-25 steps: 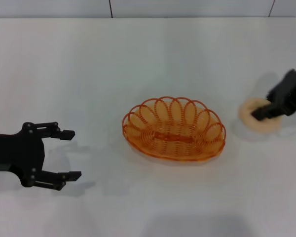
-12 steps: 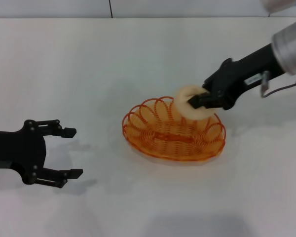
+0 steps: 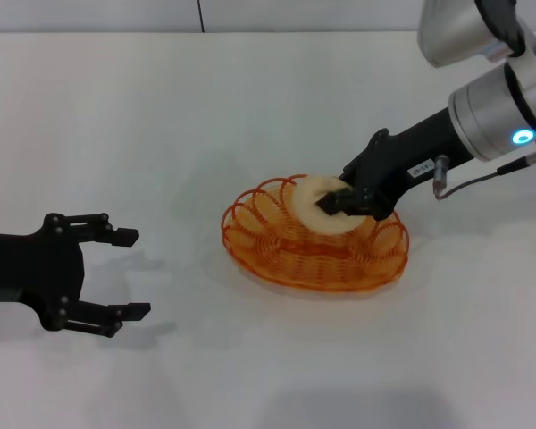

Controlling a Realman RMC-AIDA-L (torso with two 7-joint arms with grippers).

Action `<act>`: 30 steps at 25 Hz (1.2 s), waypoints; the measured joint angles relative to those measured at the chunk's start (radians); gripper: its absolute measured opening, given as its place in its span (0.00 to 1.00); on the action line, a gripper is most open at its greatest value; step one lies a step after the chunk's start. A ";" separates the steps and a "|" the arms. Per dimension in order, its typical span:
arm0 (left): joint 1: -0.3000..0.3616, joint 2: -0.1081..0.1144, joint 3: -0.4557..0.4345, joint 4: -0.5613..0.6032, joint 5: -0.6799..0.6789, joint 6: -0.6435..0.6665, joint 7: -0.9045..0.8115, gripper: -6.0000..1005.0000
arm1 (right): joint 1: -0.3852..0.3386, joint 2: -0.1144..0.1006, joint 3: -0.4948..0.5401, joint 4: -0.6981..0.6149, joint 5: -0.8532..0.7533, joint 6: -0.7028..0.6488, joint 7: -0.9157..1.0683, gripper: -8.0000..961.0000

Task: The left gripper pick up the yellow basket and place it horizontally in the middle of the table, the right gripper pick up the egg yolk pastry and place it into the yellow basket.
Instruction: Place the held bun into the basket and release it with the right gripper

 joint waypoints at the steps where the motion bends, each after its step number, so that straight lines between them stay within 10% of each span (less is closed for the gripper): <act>1: 0.000 -0.001 0.000 0.000 0.000 0.000 0.000 0.88 | 0.000 0.000 -0.005 0.004 0.002 0.003 -0.002 0.10; 21: 0.002 0.000 0.001 0.000 0.000 0.004 -0.004 0.88 | -0.032 -0.008 0.010 0.006 0.011 -0.034 -0.045 0.68; 30: 0.004 0.000 -0.006 -0.004 -0.018 0.006 -0.004 0.88 | -0.174 -0.010 0.288 -0.013 0.069 -0.215 -0.309 0.82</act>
